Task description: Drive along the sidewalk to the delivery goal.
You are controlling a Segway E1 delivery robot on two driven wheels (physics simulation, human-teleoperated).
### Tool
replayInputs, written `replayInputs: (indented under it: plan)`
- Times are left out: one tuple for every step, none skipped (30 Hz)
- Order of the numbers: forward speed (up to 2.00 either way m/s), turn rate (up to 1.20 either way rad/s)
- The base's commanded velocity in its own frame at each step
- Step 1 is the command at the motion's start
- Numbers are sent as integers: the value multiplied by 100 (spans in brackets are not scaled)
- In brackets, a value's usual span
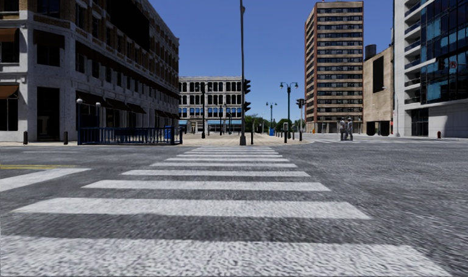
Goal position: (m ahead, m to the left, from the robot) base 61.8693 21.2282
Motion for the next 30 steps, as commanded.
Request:
replayInputs:
  plan:
    - [200, 0]
    - [200, 0]
    - [200, 0]
    - [200, 0]
    - [200, 0]
    - [200, 0]
    - [200, 0]
    - [200, 0]
    - [200, 0]
    - [200, 0]
    - [200, 0]
    - [200, 0]
    - [200, 0]
    - [200, 0]
    - [200, 0]
    - [200, 0]
    - [200, 0]
    - [200, 0]
    - [200, 0]
    - [200, 0]
    - [200, 0]
    - [200, 0]
    - [200, 0]
    - [200, 0]
    - [200, 0]
    - [200, 0]
    - [200, 0]
    - [200, 0]
    - [200, 0]
    - [200, 0]
